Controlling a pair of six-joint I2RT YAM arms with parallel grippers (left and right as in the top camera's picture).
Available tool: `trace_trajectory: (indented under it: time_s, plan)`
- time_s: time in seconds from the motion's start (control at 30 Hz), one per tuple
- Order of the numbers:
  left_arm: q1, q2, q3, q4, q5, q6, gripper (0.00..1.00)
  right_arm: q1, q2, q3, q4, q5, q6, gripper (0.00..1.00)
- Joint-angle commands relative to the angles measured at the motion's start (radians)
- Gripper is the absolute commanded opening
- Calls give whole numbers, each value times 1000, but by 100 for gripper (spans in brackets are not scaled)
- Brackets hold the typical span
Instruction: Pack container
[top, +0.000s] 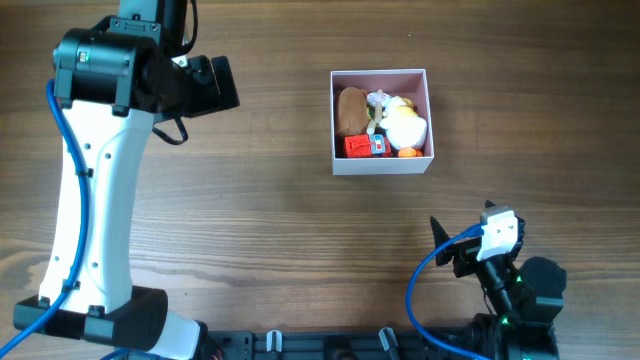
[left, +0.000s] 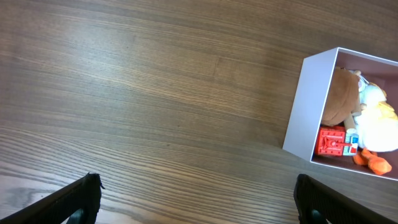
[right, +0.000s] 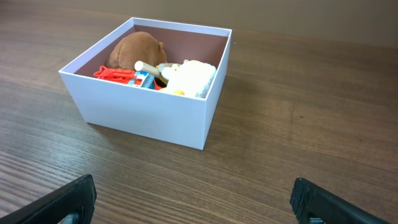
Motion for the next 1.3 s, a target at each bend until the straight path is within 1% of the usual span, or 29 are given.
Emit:
trace_trajectory:
  time_s: [0.0, 0.2, 0.27, 0.33, 0.37, 0.4, 0.47, 0.57, 0.67, 0.77, 0.97, 1.1, 1.27]
  plan:
    - [6, 6, -3, 2, -13, -6, 100, 4, -16, -10, 5, -20, -18, 100]
    - [6, 2, -3, 5, -13, -6, 100, 4, -16, -10, 5, -20, -18, 100]
    - [-4, -16, -3, 31, 2, -6, 100, 4, -16, -10, 5, -19, -18, 100]
    - [-16, -47, -7, 91, 20, -5, 100, 4, -16, -10, 5, -20, -18, 100]
    - [-25, -71, -18, 145, 29, -1, 100, 4, -16, -10, 5, -20, -18, 100]
    - [-29, -89, -32, 182, 45, 22, 100, 4, -16, -10, 5, -20, -18, 100]
    - [-31, -148, -87, 298, 128, 132, 100, 4, -16, -10, 5, -20, -18, 100]
    - [-31, -258, -220, 459, 211, 266, 100, 4, -16, -10, 5, -20, -18, 100]
    - [-25, -396, -394, 581, 212, 340, 100, 4, -16, -10, 5, -20, -18, 100]
    - [8, -550, -592, 673, 211, 389, 100, 4, -16, -10, 5, -20, -18, 100]
    - [92, -859, -987, 814, 209, 392, 100, 4, -16, -10, 5, -20, -18, 100]
    - [111, -1057, -1239, 906, 209, 391, 100, 4, -16, -10, 5, -20, -18, 100]
    - [111, -1243, -1467, 979, 213, 387, 100, 4, -16, -10, 5, -20, -18, 100]
